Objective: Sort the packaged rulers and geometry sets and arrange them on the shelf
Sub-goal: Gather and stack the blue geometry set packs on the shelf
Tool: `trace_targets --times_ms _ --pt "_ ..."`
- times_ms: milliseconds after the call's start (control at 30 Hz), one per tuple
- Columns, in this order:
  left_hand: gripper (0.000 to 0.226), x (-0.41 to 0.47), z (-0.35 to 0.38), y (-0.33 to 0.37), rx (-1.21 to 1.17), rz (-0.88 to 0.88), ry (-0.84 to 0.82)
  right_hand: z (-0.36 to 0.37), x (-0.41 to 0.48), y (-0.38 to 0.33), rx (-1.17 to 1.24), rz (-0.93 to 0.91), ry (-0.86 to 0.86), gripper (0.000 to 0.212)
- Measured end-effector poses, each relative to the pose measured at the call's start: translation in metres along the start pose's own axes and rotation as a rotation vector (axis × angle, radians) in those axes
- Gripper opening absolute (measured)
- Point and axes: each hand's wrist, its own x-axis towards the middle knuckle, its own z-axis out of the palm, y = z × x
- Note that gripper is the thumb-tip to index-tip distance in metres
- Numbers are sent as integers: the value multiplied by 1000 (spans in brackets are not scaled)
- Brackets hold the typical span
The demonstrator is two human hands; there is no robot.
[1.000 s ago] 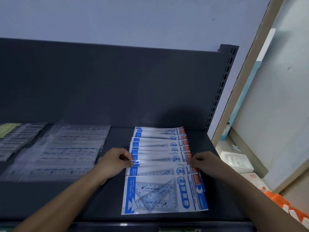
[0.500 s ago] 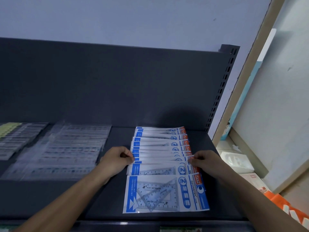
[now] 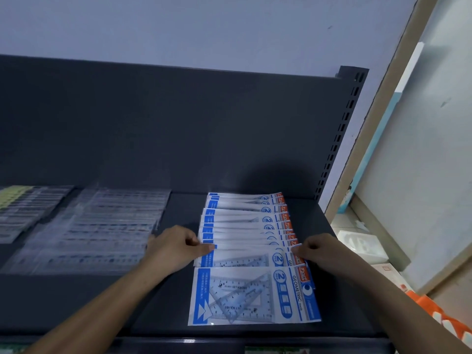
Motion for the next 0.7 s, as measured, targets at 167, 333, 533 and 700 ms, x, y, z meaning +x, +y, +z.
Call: trace_targets --times_ms 167,333,533,700 --pt "22 1 2 -4 -332 -29 -58 4 5 3 -40 -7 20 24" --pt "23 2 1 -4 -317 -10 -30 7 7 4 -99 -19 25 26" --pt "50 -9 -7 -4 37 79 108 0 -6 1 -232 -5 79 50" --pt "53 -22 -17 -1 70 48 -270 -12 -26 -6 -100 -44 -225 47"
